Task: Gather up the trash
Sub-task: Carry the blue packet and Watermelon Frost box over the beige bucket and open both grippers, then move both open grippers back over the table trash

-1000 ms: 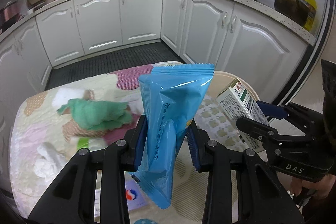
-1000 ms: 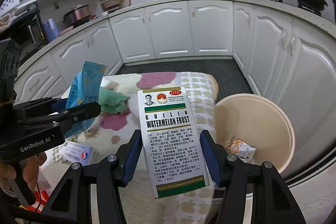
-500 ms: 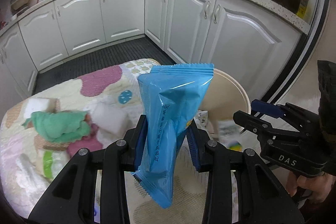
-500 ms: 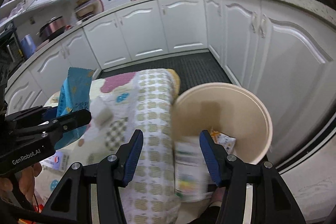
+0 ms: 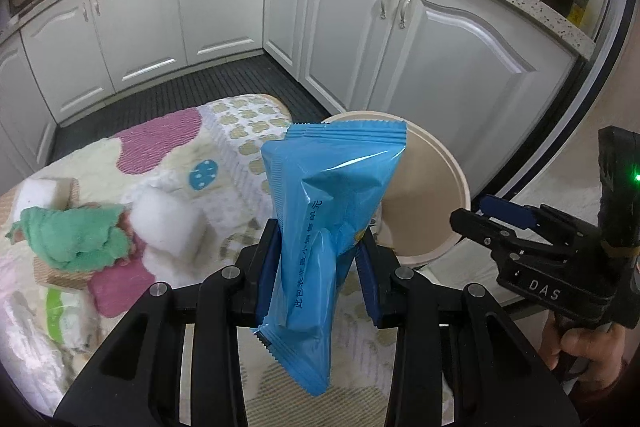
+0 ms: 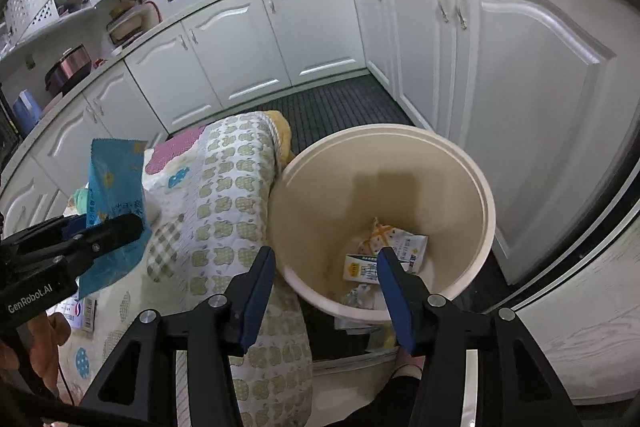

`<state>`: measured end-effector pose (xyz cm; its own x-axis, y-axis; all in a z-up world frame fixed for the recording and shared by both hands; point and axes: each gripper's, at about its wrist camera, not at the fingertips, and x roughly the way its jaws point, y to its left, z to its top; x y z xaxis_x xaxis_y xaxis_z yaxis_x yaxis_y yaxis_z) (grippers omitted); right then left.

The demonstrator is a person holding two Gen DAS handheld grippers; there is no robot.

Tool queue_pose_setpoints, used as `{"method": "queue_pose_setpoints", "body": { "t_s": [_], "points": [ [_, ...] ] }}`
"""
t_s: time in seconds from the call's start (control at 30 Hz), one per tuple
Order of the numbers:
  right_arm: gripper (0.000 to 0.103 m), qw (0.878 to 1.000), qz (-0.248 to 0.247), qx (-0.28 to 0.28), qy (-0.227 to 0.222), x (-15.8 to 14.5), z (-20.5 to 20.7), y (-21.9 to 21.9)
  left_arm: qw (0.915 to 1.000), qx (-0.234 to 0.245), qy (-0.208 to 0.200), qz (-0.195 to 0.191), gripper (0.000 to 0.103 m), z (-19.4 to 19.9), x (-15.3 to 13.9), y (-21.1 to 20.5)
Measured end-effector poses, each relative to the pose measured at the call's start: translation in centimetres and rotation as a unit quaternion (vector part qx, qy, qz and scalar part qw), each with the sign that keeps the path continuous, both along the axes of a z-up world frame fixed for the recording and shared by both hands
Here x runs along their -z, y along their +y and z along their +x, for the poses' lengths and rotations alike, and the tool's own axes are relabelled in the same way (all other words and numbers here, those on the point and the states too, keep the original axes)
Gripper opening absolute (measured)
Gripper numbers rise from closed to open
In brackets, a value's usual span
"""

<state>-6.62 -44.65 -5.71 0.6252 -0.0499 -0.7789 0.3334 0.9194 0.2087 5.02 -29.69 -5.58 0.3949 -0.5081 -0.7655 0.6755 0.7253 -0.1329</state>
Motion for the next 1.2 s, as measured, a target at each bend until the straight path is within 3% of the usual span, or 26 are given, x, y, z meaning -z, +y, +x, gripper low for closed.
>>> {"method": "queue_pose_setpoints", "body": {
  "t_s": [0.33, 0.47, 0.57, 0.83, 1.2],
  "points": [
    [0.053, 1.000, -0.009, 0.019, 0.003, -0.4, -1.1, -1.3, 0.9996, 0.011, 0.012, -0.022, 0.036, 0.5, 0.2, -3.7],
    [0.062, 0.999, -0.013, 0.028, 0.007, -0.3, -1.2, -1.8, 0.9990, 0.007, 0.022, -0.039, 0.054, 1.4, 0.6, -4.9],
    [0.063, 0.999, -0.011, 0.035, 0.010, 0.0, -1.2, -2.3, 0.9981, 0.005, 0.033, -0.052, 0.065, 1.9, 0.8, -5.3],
    [0.063, 0.999, 0.000, 0.043, 0.023, 0.8, -1.2, -2.7, 0.9985, -0.004, 0.034, -0.041, 0.066, 2.1, 1.4, -5.2],
    [0.063, 1.000, -0.004, 0.009, 0.026, 0.7, 0.2, -0.5, 0.9987, -0.025, 0.022, -0.038, 0.066, 1.4, 0.7, -2.5]
  ]
}}
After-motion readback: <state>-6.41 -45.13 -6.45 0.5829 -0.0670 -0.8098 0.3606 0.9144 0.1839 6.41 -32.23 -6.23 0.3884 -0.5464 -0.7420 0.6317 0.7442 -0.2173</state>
